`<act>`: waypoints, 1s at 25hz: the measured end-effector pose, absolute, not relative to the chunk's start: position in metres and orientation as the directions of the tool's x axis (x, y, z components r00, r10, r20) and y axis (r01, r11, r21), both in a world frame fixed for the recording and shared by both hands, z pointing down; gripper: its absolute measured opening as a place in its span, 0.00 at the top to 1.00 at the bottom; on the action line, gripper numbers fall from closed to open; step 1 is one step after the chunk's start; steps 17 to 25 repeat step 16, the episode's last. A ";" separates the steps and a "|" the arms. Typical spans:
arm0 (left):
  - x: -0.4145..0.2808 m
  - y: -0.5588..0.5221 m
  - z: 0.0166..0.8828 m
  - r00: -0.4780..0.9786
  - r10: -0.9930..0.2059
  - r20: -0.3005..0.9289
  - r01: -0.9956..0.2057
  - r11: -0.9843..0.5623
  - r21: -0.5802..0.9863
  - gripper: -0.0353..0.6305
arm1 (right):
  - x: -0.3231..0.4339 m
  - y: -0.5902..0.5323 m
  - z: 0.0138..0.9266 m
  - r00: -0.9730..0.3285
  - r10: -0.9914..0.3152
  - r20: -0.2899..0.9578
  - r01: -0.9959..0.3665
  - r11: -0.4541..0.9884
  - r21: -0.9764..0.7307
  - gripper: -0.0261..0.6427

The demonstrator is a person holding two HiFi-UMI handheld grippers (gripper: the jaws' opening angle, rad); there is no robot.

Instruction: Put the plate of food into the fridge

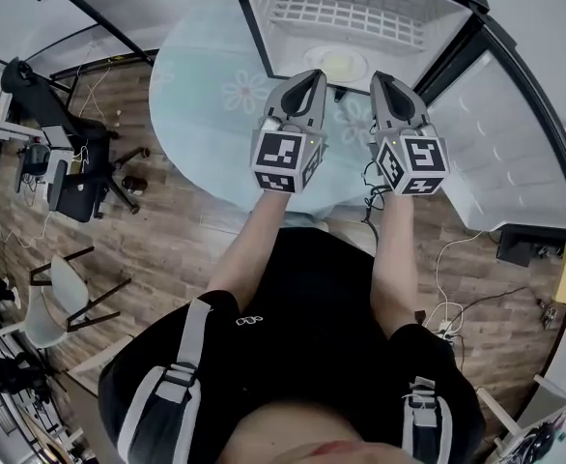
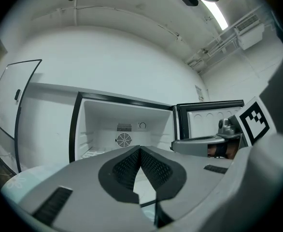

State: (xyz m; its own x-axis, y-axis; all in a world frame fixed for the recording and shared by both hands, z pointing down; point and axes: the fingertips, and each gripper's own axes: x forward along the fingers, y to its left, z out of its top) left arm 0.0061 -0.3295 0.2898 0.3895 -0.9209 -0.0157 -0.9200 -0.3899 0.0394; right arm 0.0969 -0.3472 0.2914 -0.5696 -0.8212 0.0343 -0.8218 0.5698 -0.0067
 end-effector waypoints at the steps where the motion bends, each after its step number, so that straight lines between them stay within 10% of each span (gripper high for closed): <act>1: 0.006 -0.328 0.291 0.388 -0.922 -0.013 -0.921 -0.388 0.039 0.94 | 0.097 -0.345 0.291 -0.569 -0.822 0.032 -0.822 0.569 -0.007 0.96; 25: -0.009 -0.330 0.295 0.380 -0.925 0.004 -0.924 -0.380 0.046 0.94 | 0.091 -0.349 0.289 -0.551 -0.834 0.035 -0.835 0.551 -0.011 0.96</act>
